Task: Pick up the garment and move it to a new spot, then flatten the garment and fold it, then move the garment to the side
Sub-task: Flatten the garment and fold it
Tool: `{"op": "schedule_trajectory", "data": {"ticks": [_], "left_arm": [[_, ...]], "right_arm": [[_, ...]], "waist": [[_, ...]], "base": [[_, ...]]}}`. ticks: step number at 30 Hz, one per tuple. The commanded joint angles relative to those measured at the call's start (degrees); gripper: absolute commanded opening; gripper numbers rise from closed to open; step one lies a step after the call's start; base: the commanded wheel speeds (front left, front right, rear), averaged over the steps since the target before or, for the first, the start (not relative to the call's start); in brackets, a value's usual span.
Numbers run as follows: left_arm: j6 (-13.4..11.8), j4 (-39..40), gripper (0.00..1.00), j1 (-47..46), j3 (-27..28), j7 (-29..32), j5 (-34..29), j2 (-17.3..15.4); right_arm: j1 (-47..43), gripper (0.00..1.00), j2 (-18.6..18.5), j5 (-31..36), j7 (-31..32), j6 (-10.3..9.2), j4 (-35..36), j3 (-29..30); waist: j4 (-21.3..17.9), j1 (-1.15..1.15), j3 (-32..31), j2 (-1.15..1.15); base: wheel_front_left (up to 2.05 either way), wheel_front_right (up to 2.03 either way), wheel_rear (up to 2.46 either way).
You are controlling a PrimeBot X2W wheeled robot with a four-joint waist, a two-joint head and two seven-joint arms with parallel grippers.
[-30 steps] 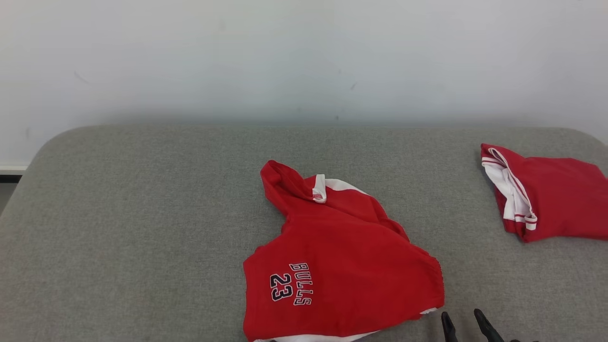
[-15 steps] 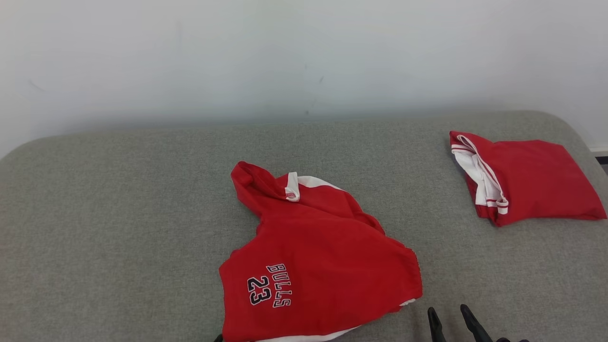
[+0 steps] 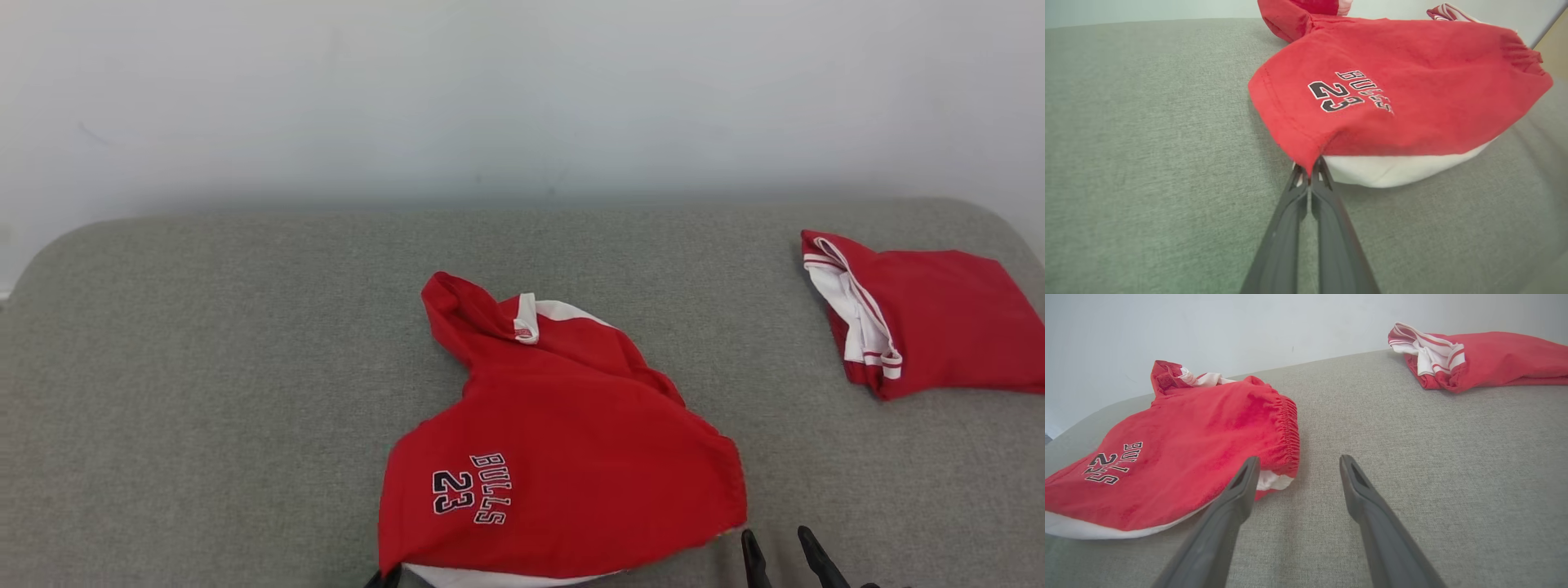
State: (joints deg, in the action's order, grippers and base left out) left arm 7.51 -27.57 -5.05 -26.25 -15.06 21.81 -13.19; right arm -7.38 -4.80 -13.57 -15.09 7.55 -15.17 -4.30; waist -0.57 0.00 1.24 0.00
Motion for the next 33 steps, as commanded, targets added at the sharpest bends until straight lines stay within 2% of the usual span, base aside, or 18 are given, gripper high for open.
{"op": "schedule_trajectory", "data": {"ticks": [1,5,8,17,29,30,31,32,33], "left_arm": [[-0.07,1.68,0.00,1.61,-0.60,-0.17,1.00,-1.99],[-0.07,4.54,0.00,3.22,-3.48,-0.17,2.01,-6.23],[-0.07,4.78,0.00,3.85,-4.28,-0.17,3.19,-7.41],[-0.07,2.88,0.00,2.61,-6.01,-0.17,4.52,-6.37],[-0.07,0.46,0.00,3.69,-3.46,-0.17,4.03,-5.11],[-0.07,0.32,0.07,3.55,-3.23,-0.17,3.80,-4.91],[-0.07,0.27,0.93,3.41,-3.03,-0.17,3.52,-4.69],[-0.07,0.29,1.00,3.36,-2.83,-0.17,3.53,-4.43],[-0.07,0.49,1.00,3.35,-2.70,-0.17,3.39,-4.19]], "right_arm": [[-0.45,1.00,0.30,-0.12,-0.05,-0.16,-0.16,-0.10],[-0.48,1.00,0.02,-0.46,-0.05,-0.17,-0.74,-0.30],[-0.65,1.00,-0.32,-0.70,-0.05,-0.16,-1.09,-0.44],[-0.99,1.00,-2.23,-1.79,-0.05,-0.16,-2.50,-2.11],[1.65,1.00,-4.08,-3.00,-0.05,-0.16,-3.78,-3.87],[1.87,1.00,-4.28,-3.15,-0.05,-0.16,-3.96,-4.12],[2.19,1.00,-4.42,-3.25,-0.05,-0.16,-4.14,-4.32],[2.46,1.00,-4.56,-3.41,-0.05,-0.16,-4.26,-4.51],[2.56,1.00,-4.67,-3.53,-0.05,-0.17,-4.28,-4.51]], "waist": [[1.45,0.00,-0.43,0.00],[2.37,0.00,-0.70,0.00],[2.66,0.00,-0.95,0.00],[2.86,0.00,-1.70,0.00],[4.32,0.00,-2.36,0.00],[4.48,0.00,-2.40,0.00],[4.67,0.00,-2.43,0.00],[4.83,0.00,-2.46,0.00],[5.06,0.00,-2.49,0.00]], "base": [[0.00,0.00,0.00],[0.00,0.00,0.00],[0.00,0.00,0.00],[0.00,0.00,0.00],[0.00,0.00,0.00],[0.00,0.00,0.00],[0.00,0.00,0.00],[0.00,0.00,0.00],[0.00,0.00,0.00]]}}
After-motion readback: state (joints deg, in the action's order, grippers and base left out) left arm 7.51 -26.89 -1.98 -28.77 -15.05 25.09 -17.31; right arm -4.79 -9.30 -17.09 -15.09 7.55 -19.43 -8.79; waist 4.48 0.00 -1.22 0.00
